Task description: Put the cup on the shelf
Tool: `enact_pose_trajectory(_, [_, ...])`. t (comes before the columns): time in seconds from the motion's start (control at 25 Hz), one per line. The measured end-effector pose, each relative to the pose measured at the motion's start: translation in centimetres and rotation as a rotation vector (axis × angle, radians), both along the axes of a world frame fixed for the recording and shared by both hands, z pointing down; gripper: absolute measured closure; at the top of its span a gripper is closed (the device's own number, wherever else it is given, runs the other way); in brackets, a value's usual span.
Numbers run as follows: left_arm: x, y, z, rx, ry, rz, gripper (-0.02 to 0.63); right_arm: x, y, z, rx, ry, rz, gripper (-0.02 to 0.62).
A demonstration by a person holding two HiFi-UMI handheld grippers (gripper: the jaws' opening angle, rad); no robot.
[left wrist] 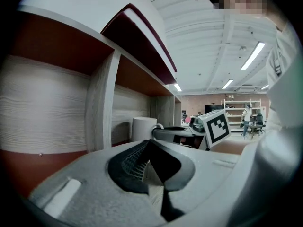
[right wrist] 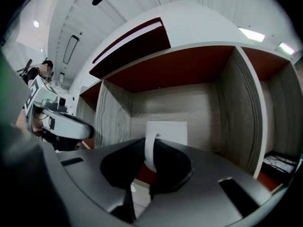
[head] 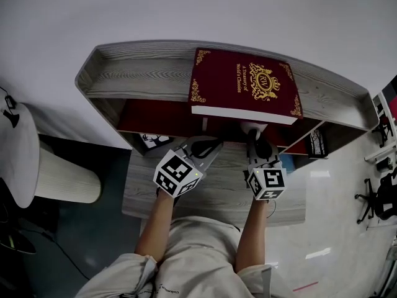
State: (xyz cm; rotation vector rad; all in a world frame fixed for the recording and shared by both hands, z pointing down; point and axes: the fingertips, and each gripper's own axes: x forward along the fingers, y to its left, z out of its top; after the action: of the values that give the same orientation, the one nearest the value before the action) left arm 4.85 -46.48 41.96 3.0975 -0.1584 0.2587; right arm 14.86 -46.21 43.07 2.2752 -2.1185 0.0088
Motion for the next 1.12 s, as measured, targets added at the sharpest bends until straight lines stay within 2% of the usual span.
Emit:
enact_pose_trajectory(0.24, [-0.4, -0.3, -0.3, 0.004, 0.005, -0.022, 0.595, 0.3, 0.0, -0.1, -0.012, -0.018, -0.001, 0.545])
enact_pose_trajectory(0.6, [0.1, 0.1, -0.2, 0.004, 0.000, -0.018, 0.595, 0.2, 0.7, -0.1, 0.013, -0.042, -0.096, 0.544])
enact_pose_trajectory(0.8, [0.7, 0.5, -0.2, -0.027, 0.026, -0.018, 0.595, 0.0, 1.0, -0.3, 0.030, -0.039, -0.126, 0.524])
enact_pose_trajectory(1.12, [1.8, 2.4, 0.0, -0.045, 0.020, -0.058, 0.595, 0.4, 1.7, 0.2, -0.033, 0.013, -0.164, 0.508])
